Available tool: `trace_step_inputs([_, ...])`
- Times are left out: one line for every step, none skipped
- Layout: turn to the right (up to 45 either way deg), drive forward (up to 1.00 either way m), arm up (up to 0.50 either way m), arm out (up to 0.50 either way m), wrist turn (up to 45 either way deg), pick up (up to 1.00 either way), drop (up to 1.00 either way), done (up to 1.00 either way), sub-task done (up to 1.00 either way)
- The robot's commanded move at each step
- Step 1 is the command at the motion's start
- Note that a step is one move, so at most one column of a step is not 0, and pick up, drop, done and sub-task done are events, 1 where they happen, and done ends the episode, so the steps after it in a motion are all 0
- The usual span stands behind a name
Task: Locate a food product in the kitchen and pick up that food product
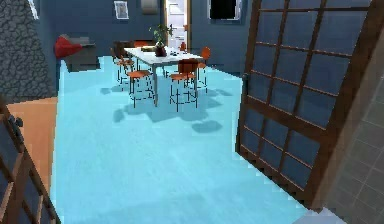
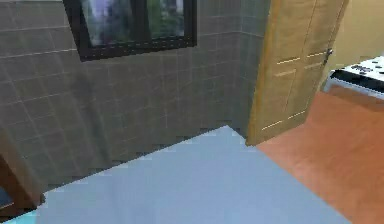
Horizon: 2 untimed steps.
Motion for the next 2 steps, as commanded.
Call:
trace_step_inputs([0.0,1.00,0.00,0.00,0.0,0.00,0.00,0.00,0.00])
trace_step_inputs([-15.0,0.00,0.00,0.00,0.0,0.00,0.00,0.00,0.00])
